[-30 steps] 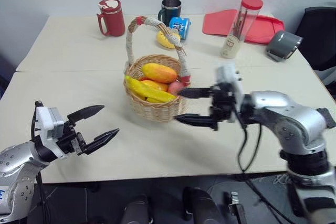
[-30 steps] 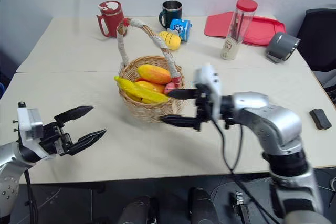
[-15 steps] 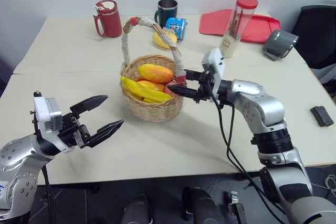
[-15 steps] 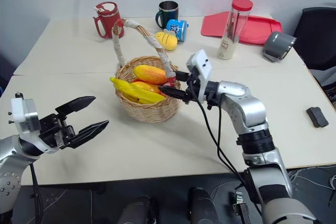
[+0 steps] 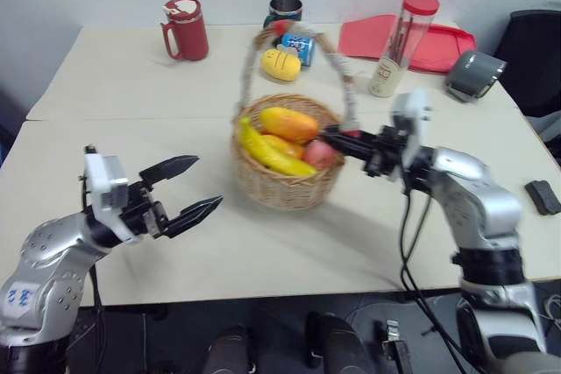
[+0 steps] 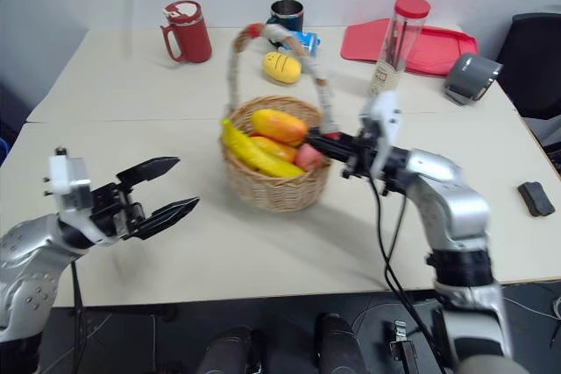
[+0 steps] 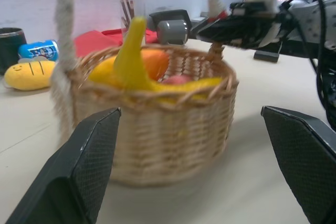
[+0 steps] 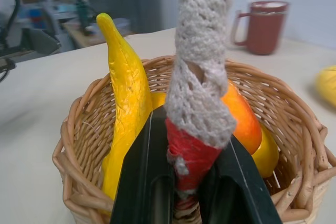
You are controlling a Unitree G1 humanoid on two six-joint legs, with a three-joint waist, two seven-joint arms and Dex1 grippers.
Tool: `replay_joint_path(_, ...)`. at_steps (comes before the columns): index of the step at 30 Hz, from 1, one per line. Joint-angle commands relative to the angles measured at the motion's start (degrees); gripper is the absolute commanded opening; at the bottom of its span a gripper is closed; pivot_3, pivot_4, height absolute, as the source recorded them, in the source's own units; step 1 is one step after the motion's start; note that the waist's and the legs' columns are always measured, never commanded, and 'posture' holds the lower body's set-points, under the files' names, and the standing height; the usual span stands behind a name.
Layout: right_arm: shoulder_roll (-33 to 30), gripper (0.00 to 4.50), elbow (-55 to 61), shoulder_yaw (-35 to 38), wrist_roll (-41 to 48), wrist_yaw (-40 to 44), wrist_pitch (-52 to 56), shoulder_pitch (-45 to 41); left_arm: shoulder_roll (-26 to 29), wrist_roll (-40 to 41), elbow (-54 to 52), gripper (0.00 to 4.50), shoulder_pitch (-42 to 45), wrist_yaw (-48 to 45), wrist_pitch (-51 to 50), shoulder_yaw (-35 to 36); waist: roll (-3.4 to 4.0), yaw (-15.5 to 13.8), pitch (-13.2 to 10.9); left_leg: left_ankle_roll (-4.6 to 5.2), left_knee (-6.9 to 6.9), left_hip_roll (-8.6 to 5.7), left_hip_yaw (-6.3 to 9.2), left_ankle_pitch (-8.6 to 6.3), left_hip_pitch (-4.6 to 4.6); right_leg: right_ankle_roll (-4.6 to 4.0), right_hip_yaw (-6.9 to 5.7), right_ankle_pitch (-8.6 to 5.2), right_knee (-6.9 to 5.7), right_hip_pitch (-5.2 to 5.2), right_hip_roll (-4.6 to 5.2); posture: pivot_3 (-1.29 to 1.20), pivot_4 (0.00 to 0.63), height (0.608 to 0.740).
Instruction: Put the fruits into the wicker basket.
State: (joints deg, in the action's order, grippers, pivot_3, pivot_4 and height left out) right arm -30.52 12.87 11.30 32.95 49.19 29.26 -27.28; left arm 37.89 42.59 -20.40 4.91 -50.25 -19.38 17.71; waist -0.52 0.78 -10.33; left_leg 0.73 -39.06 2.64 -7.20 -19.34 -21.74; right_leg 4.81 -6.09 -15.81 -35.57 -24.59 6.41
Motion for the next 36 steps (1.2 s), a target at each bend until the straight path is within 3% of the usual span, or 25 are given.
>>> replay_joint_path(1, -3.8, 0.18, 7.2, 10.5, 1.6, -3.5, -1.4, 5.6, -0.2, -1.3, 3.0, 4.50, 3.4, -2.5, 1.6, -1.8, 0.00, -0.5, 0.0, 0.00, 0.00, 0.00, 0.00, 0.00, 0.01, 0.00, 0.00, 0.00, 0.00, 0.01, -0.02, 0.00, 0.150, 0.740)
replay_joint_path(7, -8.5, 0.18, 4.0, 18.5, 0.4, -6.5, -2.5, 11.5, -0.2, -3.9, 8.7, 4.50, 9.8, -5.6, 2.5, -5.4, 0.01, -0.5, 0.0, 0.00, -0.01, 0.01, -0.15, 0.02, 0.17, 0.00, 0.14, 0.00, 0.05, 0.01, -0.09, 0.00, 0.150, 0.740)
replay_joint_path(17, -11.1, 0.18, -25.3, 15.6, -4.8, -1.7, -13.4, 4.3, -1.5, -5.1, 10.0, 4.50, 11.5, -5.7, 3.2, -5.4, 0.02, -0.2, 0.0, 0.00, -0.01, 0.06, -0.38, 0.07, 0.40, 0.00, 0.34, 0.00, -0.04, 0.05, -0.16, 0.00, 0.150, 0.740)
replay_joint_path(23, -15.5, 2.10, -27.4, 15.7, -5.8, 1.6, -15.2, 3.7, -0.6, -4.5, 6.9, 4.50, 6.9, -4.1, 2.2, -3.1, 0.04, -0.4, 0.0, 0.01, -0.01, 0.07, -0.39, 0.07, 0.43, 0.00, 0.37, 0.00, -0.03, 0.08, -0.11, 0.00, 0.150, 0.740)
replay_joint_path(30, -23.9, 4.38, -15.2, 20.9, -4.6, 12.0, -14.4, 20.4, 2.6, -9.2, 4.5, 4.50, -1.9, -3.1, 3.6, -0.6, 0.05, -0.8, 0.0, 0.05, 0.01, 0.05, -0.32, 0.03, 0.39, 0.00, 0.31, 0.00, 0.05, 0.10, 0.00, 0.00, 0.150, 0.740)
replay_joint_path(33, -24.3, 4.45, -10.1, 22.3, -3.0, 20.3, -17.5, 29.7, 3.5, -12.6, 4.8, 4.50, -8.1, -4.0, 7.5, 0.8, 0.05, -0.7, 0.0, 0.08, 0.03, 0.07, -0.33, -0.02, 0.45, 0.00, 0.31, 0.00, 0.10, 0.16, 0.01, 0.00, 0.150, 0.740)
replay_joint_path(36, -20.9, 4.45, -7.6, 17.4, -4.1, 23.7, -22.0, 34.7, 1.9, -15.7, 5.1, 4.50, -13.8, -2.2, 11.4, 2.2, 0.04, -0.4, 0.0, 0.35, 0.05, 0.17, -0.35, -0.32, 0.53, 0.00, 0.34, 0.01, 0.13, 0.20, 0.07, 0.00, 0.150, 0.740)
